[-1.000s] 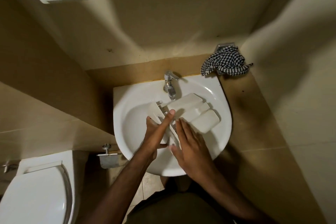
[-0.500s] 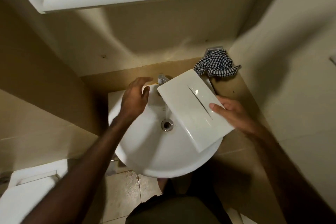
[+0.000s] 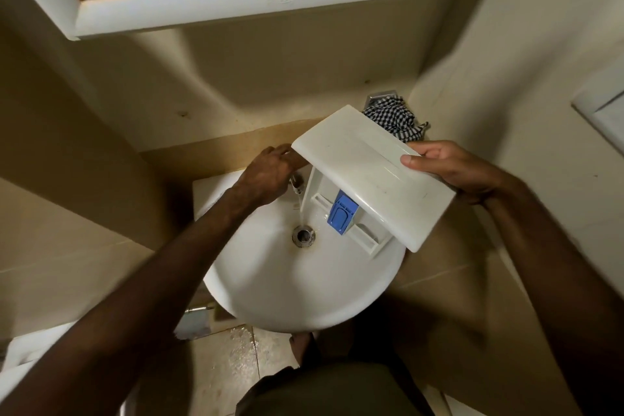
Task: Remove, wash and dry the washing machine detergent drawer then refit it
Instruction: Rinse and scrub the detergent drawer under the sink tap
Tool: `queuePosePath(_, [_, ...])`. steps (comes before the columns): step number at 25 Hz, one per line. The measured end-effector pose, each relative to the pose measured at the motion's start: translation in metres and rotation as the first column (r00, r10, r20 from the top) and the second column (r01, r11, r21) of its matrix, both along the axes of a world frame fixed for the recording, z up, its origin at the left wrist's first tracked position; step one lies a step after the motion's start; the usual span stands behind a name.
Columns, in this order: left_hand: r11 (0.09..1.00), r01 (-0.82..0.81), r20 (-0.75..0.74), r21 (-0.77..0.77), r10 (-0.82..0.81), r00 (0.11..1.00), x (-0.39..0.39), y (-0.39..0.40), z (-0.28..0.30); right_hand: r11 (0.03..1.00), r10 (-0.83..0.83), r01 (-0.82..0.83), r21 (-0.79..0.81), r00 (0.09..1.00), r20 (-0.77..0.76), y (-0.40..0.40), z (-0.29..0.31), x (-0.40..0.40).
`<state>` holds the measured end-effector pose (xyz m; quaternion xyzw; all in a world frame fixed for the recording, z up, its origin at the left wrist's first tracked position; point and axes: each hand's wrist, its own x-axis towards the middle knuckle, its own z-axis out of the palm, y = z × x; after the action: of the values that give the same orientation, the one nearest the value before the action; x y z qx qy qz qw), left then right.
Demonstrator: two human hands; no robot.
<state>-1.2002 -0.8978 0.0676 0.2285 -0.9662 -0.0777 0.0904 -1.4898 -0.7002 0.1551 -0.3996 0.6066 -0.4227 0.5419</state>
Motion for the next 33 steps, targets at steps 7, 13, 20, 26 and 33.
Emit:
queuePosePath(7, [0.616,-0.141,-0.17,0.775,0.418,0.893,0.027,0.026,0.012,0.993,0.12,-0.121,0.013,0.99,0.069,-0.029,0.006,0.005])
queuePosePath(13, [0.25,0.119,-0.216,0.961,0.409,0.887,0.045,0.043,0.02,0.966,0.224,-0.241,0.098,0.962,0.154,-0.065,0.011,0.026])
queuePosePath(20, [0.129,0.072,-0.142,0.989,0.694,0.706,0.05,0.058,0.001,0.965,0.225,-0.226,0.135,0.974,0.028,-0.1,0.025,0.05])
queuePosePath(26, [-0.031,0.251,-0.116,0.968,0.827,0.55,0.058,0.074,-0.021,0.992,-0.109,0.099,0.076,0.983,0.144,-0.068,-0.008,0.057])
queuePosePath(33, [-0.069,0.345,-0.095,0.936,0.894,0.438,0.057,0.075,-0.019,1.0,-0.006,0.007,0.019,0.997,-0.075,-0.007,-0.045,0.092])
